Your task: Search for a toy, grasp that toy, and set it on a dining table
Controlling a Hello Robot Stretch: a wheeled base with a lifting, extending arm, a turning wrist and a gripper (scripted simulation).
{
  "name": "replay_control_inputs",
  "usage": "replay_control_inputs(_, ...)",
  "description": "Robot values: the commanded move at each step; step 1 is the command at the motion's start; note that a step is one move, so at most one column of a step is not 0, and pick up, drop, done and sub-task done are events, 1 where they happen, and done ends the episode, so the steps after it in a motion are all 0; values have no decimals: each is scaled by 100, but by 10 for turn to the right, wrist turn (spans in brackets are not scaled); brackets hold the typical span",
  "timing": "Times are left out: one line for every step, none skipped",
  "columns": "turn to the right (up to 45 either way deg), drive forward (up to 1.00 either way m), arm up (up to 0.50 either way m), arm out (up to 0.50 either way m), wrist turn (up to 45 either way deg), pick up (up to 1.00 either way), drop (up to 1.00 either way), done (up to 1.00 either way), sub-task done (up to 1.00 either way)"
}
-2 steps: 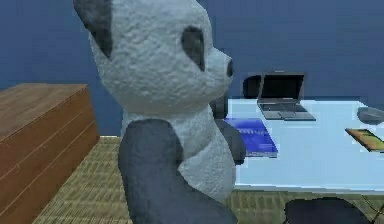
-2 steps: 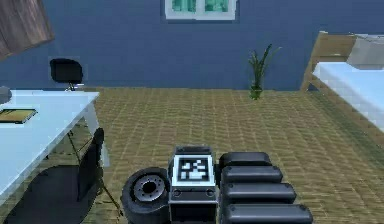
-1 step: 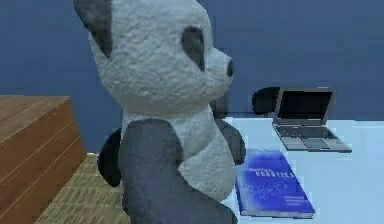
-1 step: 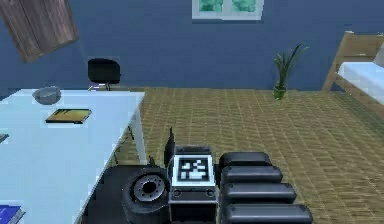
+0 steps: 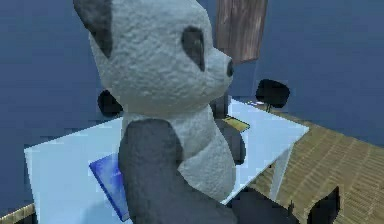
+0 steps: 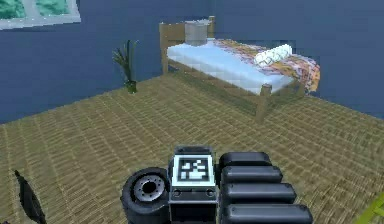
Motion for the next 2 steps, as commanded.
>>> replay_control_inputs(-330,0,0,0,0,0,0,0,0)
replay_control_inputs(240,0,0,0,0,0,0,0,0)
